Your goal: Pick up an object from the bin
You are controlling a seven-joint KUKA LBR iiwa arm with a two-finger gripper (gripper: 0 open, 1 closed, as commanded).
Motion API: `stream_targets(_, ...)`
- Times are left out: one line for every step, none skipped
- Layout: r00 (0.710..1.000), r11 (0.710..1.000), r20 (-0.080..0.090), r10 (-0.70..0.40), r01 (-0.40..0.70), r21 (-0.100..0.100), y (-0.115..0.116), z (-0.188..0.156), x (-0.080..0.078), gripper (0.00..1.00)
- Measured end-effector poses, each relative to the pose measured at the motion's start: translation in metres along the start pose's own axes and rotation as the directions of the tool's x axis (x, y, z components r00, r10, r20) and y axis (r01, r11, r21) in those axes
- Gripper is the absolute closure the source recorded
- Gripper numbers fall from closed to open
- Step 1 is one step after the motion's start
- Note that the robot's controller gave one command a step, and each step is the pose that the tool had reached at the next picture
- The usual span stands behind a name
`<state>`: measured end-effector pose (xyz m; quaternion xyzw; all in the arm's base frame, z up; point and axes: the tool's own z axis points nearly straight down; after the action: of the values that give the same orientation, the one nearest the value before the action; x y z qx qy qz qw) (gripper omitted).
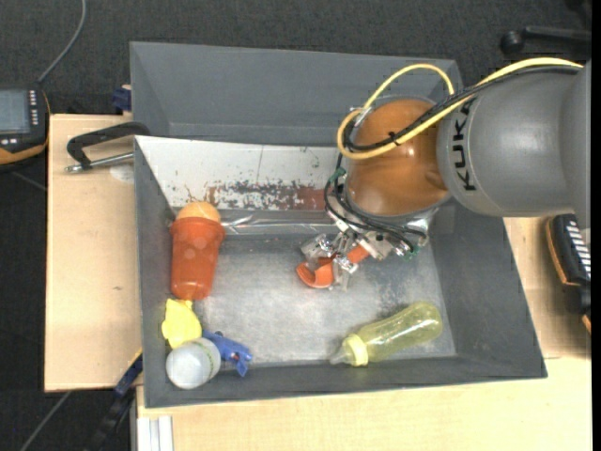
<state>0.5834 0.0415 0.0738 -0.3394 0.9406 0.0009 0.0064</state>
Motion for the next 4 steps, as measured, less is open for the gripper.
stream_targets(1.0,1.0,0.003,-0.03,0.03,0.001,0.001,-0.012,-0.001,1.0)
stream_targets(1.0,1.0,0.006,-0.027,0.027,0.002,-0.005,-0.024,0.003,1.0)
stream_targets(0.999,0.999,0.009,-0.049,0.048,0.002,-0.002,-0.122,0.014,1.0)
stream_targets(0.999,0.999,0.009,-0.048,0.048,0.002,-0.002,-0.122,0.014,1.0)
